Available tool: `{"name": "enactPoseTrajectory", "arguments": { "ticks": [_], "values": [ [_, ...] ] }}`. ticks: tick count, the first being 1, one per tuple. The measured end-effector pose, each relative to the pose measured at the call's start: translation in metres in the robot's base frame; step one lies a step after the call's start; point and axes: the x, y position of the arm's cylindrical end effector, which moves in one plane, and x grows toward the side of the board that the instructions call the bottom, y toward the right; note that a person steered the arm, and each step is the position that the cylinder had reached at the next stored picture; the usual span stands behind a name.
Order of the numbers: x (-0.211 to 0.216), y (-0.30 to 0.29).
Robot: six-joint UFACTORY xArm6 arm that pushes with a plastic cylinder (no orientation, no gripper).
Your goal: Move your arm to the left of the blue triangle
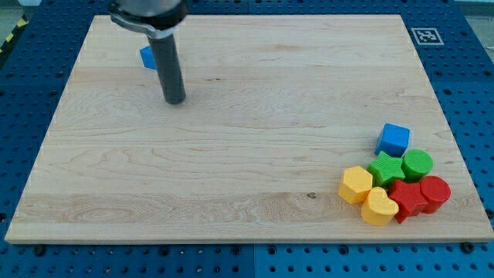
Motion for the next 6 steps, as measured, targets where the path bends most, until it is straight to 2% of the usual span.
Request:
{"name": "enactPoseTrajectory", "arguments": {
  "ticks": [4,6],
  "values": [
    [-0.012,-0.004],
    [-0.057,-0.061]
  ]
}}
